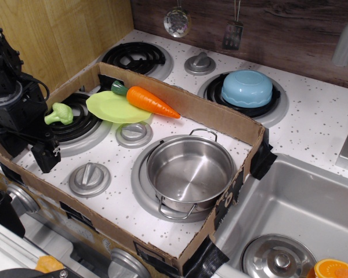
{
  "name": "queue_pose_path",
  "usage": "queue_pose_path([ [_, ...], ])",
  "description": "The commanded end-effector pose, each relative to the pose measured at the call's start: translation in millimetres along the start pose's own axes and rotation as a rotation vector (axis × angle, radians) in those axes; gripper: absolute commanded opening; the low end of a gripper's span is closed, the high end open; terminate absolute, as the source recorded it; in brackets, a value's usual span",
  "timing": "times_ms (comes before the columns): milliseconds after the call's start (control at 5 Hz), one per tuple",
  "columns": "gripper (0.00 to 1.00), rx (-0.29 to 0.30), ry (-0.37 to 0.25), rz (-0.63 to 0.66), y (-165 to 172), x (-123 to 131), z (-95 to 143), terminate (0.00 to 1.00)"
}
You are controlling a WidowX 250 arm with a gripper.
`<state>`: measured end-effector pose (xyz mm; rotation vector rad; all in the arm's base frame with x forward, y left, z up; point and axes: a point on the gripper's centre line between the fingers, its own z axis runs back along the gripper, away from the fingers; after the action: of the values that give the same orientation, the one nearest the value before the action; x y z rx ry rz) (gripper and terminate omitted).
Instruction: Take carrot off plate
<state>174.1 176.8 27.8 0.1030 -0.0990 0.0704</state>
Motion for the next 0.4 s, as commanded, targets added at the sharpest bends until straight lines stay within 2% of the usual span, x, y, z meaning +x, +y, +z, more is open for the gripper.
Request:
queue_pose_path([
  [0,1.0,0.0,0.0,0.0,0.0,0.0,0.0,0.0],
  [200,1.0,-0.008,0.029,0.161,-3.6,5.0,9.8,0.0],
])
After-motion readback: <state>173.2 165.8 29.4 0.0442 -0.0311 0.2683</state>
